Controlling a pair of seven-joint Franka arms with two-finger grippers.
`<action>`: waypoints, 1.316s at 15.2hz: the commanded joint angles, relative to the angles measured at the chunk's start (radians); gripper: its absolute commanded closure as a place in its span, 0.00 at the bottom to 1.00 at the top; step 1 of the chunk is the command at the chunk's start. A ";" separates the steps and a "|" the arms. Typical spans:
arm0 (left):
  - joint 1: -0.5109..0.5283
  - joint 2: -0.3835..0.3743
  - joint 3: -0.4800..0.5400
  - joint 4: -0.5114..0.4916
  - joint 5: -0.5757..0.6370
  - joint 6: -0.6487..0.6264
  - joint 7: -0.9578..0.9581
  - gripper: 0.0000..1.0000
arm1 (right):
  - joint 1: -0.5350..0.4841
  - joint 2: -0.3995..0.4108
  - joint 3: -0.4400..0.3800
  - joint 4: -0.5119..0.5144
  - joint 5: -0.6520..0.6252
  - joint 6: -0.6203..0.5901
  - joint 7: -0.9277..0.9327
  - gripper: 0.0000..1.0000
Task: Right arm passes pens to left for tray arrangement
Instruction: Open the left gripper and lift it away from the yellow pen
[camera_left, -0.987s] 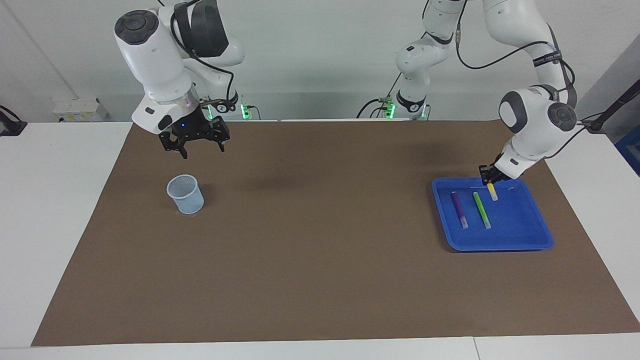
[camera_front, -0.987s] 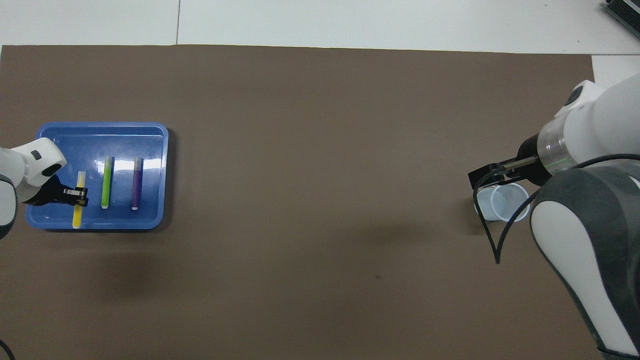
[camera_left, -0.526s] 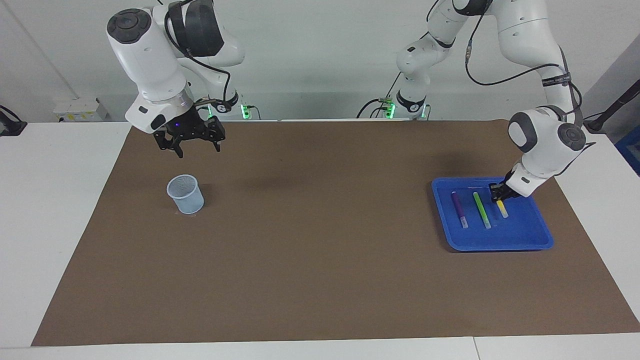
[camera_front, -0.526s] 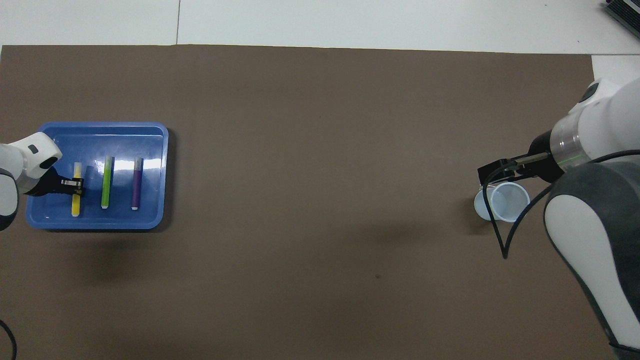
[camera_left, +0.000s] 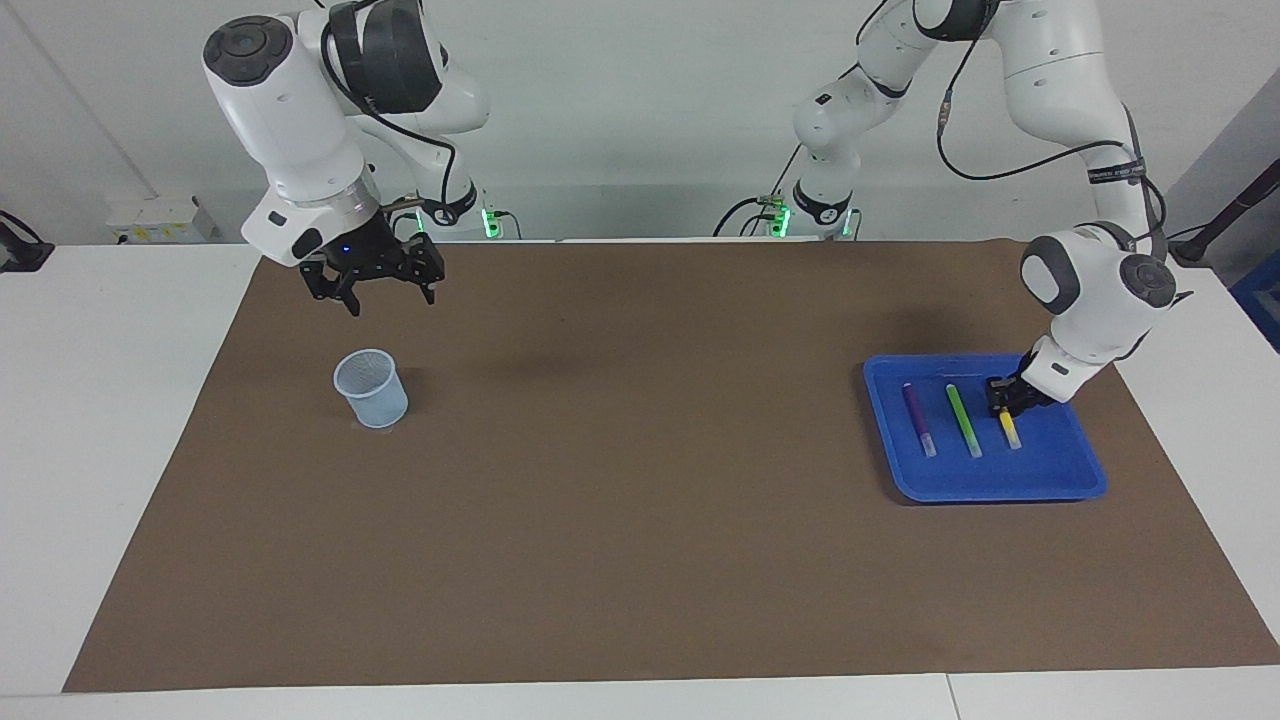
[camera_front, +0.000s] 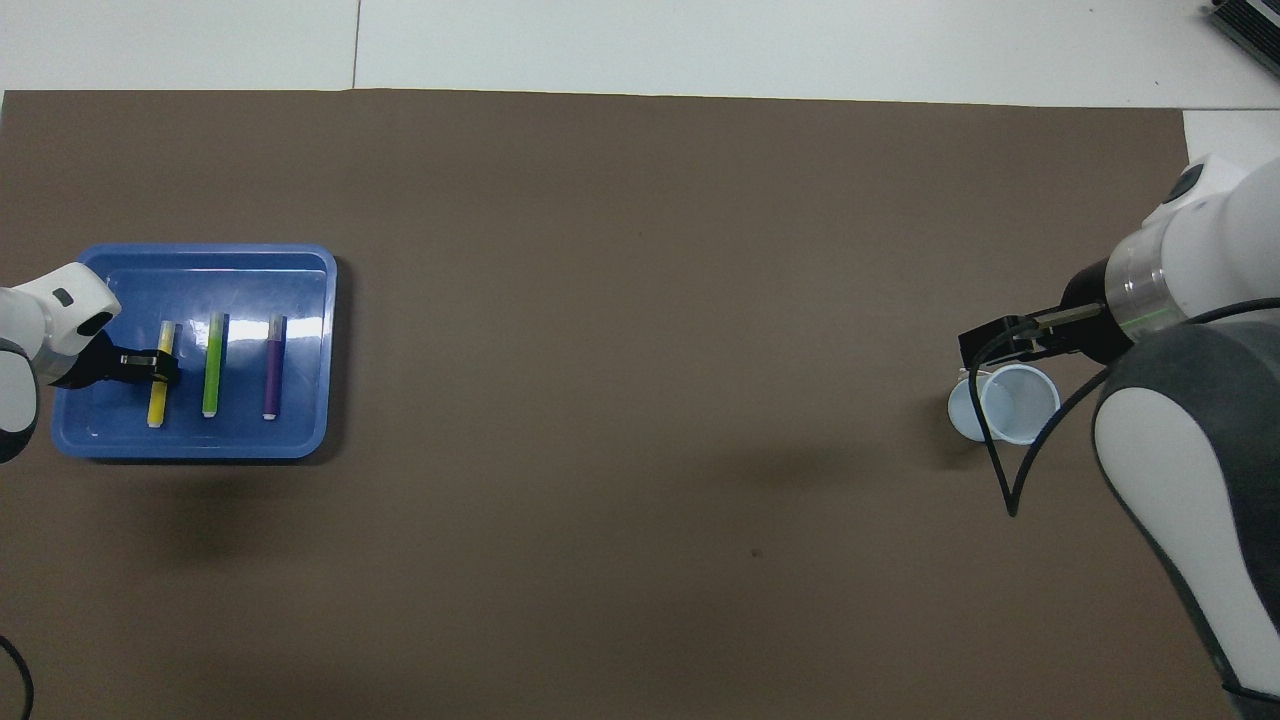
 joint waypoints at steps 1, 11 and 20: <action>0.011 0.012 -0.008 0.011 0.008 0.012 -0.006 0.00 | -0.011 0.009 0.008 0.016 -0.020 0.004 0.016 0.00; -0.035 -0.088 -0.042 0.226 -0.036 -0.336 -0.075 0.00 | -0.014 0.009 0.006 0.019 -0.019 -0.002 0.016 0.00; -0.052 -0.177 -0.149 0.352 -0.072 -0.560 -0.259 0.00 | -0.027 -0.012 -0.043 0.022 -0.048 -0.029 0.013 0.00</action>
